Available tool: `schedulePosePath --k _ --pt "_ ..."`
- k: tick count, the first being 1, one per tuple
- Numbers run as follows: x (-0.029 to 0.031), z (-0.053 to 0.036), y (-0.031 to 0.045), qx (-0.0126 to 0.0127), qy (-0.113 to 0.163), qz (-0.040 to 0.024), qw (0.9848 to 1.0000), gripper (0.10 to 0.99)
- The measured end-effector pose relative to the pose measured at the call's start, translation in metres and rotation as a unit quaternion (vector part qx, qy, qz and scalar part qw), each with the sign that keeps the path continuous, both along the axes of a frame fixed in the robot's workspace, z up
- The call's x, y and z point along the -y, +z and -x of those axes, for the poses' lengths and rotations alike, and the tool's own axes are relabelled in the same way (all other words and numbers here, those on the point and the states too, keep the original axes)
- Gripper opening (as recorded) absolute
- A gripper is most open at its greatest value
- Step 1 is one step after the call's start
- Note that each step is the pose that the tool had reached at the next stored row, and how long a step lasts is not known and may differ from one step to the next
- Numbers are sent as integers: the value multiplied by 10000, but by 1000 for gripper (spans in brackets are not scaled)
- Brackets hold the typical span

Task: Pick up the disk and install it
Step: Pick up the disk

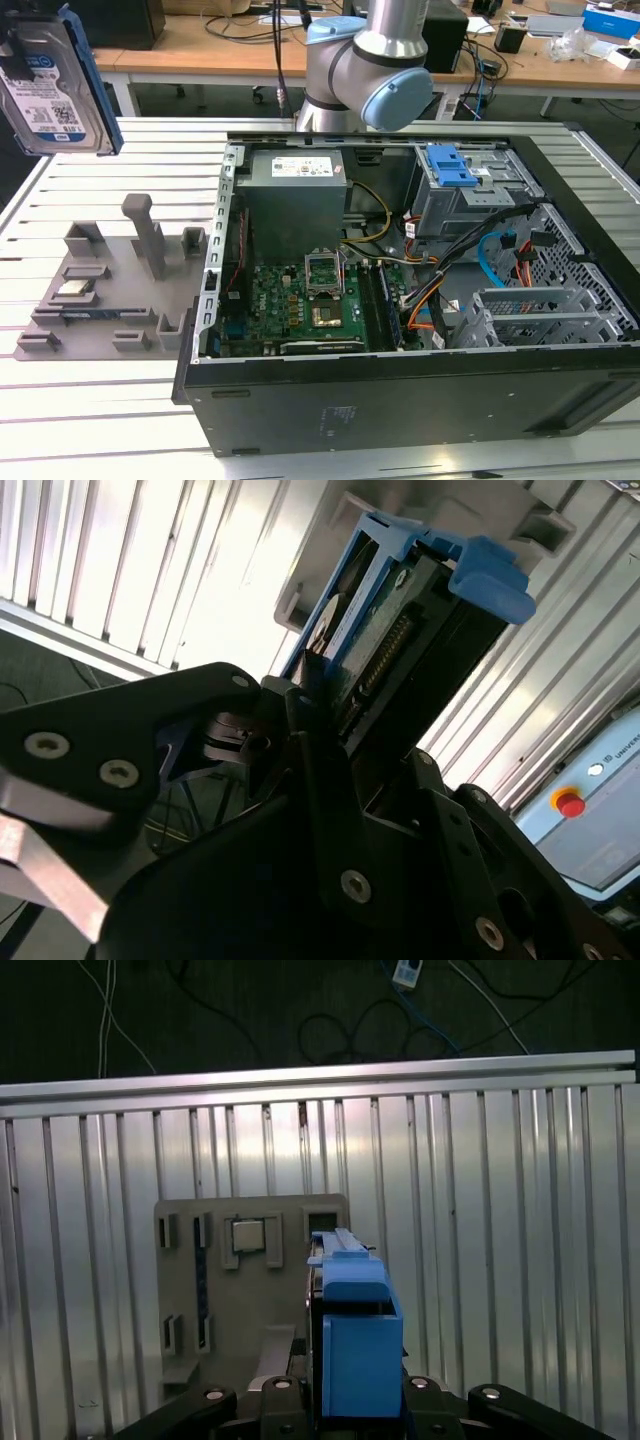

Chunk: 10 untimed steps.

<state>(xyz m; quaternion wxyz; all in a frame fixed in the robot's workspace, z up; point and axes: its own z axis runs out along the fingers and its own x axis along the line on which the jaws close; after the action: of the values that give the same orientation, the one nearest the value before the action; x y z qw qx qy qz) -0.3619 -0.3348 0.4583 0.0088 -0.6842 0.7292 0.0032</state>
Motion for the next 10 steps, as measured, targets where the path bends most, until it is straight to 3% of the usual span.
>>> schedulePosePath --k 10 --pt "-1 0 269 0 0 -1 10000 361"
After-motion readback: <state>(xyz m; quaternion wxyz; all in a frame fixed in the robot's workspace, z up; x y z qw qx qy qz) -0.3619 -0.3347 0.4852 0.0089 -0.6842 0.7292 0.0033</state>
